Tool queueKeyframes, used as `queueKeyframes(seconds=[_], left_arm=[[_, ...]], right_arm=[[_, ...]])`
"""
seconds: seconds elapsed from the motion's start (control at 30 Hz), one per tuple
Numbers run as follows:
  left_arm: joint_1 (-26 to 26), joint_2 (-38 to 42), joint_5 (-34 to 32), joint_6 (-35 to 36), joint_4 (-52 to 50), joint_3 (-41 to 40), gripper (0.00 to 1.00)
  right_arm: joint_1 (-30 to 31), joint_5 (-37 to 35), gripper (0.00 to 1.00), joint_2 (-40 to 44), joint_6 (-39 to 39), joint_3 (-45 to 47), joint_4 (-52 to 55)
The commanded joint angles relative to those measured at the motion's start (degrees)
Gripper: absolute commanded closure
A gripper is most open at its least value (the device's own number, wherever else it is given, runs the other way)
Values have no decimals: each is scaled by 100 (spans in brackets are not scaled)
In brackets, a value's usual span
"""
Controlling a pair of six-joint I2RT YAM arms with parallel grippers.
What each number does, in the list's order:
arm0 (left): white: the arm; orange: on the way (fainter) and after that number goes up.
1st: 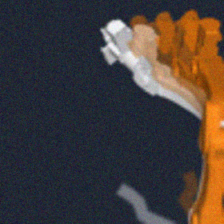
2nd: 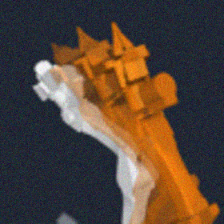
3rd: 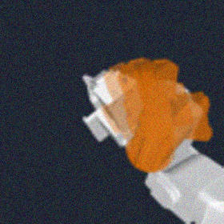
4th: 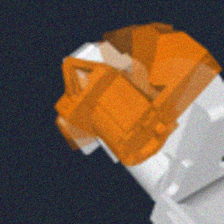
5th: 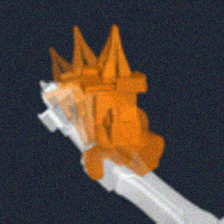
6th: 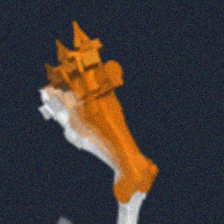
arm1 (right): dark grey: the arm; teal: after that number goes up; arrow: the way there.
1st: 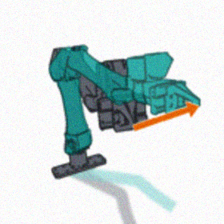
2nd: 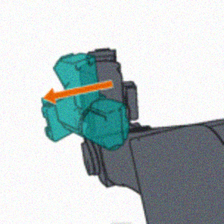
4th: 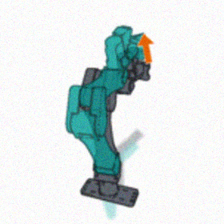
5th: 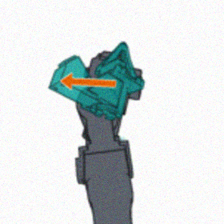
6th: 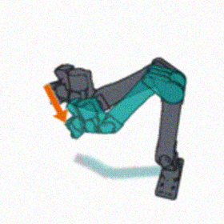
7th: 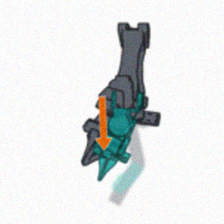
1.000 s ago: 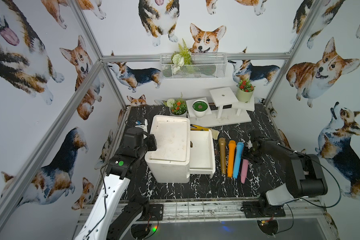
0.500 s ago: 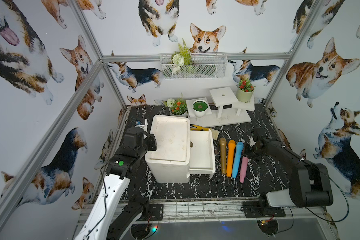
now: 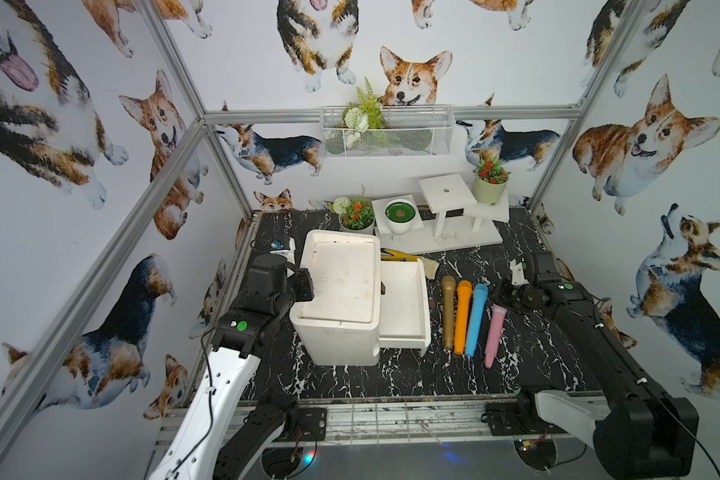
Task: Take the microphone out of the drawer
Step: Place the microphone at the center of the board, then close the drawer in the storage box.
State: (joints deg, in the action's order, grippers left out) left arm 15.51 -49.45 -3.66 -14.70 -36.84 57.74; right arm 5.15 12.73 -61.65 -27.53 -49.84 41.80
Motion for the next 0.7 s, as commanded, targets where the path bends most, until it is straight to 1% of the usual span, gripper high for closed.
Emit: queueKeyframes(seconds=[0.0, 0.1, 0.17, 0.27, 0.43, 0.67], left_arm=[[5, -50, 343, -226, -517, -96, 98], [4, -44, 341, -222, -517, -87, 98], [5, -45, 339, -219, -517, -78, 98], [3, -62, 346, -234, -511, -83, 98], [5, -46, 359, -262, -491, -122, 98], [2, -26, 366, -255, -517, -113, 98]], right_arm=[[0, 821, 81, 199, -488, 172, -472], [5, 1296, 100, 262, -793, 384, -883], [28, 1590, 100, 283, -1063, 591, -1256], [136, 1776, 100, 280, -1353, 803, -1706], [622, 1638, 100, 144, -1652, 941, -2191], [1104, 1637, 100, -442, -2029, 900, -2887]])
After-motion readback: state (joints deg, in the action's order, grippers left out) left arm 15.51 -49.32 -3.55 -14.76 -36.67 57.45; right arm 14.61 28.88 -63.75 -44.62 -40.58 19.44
